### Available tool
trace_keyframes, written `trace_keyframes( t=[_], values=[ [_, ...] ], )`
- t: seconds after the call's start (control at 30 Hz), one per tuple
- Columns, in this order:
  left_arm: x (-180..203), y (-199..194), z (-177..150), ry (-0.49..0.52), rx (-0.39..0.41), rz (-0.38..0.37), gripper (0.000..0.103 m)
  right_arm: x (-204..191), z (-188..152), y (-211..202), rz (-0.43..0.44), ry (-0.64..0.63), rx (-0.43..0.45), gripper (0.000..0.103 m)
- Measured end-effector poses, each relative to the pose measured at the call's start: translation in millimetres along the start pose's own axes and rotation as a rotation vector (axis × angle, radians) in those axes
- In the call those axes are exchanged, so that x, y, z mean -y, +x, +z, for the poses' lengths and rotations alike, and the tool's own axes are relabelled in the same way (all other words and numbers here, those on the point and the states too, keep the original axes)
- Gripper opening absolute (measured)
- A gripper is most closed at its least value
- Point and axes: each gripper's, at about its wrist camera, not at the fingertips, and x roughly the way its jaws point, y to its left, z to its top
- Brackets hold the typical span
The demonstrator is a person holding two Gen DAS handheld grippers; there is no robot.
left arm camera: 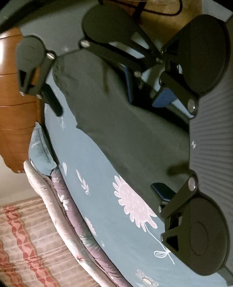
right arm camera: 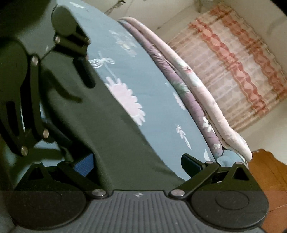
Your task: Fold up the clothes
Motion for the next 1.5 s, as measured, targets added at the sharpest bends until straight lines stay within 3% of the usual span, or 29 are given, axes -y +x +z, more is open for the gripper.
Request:
trace_keyframes(
  t=[0.13, 0.33, 0.6, 0.87, 1.03, 1.17, 1.33, 1.5],
  values=[
    [-4.4, 6.5, 3.4, 0.023, -0.018, 0.049, 0.091, 6.7, 0.6, 2.9, -0.009, 0.021, 0.009, 0.103],
    [-19.3, -7.5, 8.4, -0.051, 0.015, 0.013, 0.091, -5.9, -4.3, 0.0, 0.072, 0.015, 0.035, 0.103],
    [-12.1, -13.7, -1.8, -0.018, -0.008, -0.044, 0.091, -38.0, -3.3, 12.0, -0.163, -0.119, 0.047, 0.103],
    [-5.6, -19.5, -10.9, 0.035, -0.034, 0.05, 0.091, -30.4, -9.6, -12.2, -0.249, -0.073, 0.094, 0.103],
    [-6.5, -27.4, -16.1, 0.049, -0.047, 0.118, 0.091, -26.0, -19.8, -23.8, -0.245, -0.053, 0.066, 0.103],
    [-25.6, -53.2, -26.2, -0.018, -0.081, 0.162, 0.091, -22.5, -28.0, -33.1, -0.242, -0.038, 0.043, 0.103],
    [-38.4, -76.4, -23.6, -0.107, -0.019, 0.13, 0.096, -11.8, -37.3, -40.5, -0.187, 0.048, 0.01, 0.103],
    [-41.7, -49.0, -12.1, -0.143, 0.024, 0.104, 0.097, 1.3, -36.8, -32.6, -0.081, 0.219, -0.012, 0.103]
  ],
)
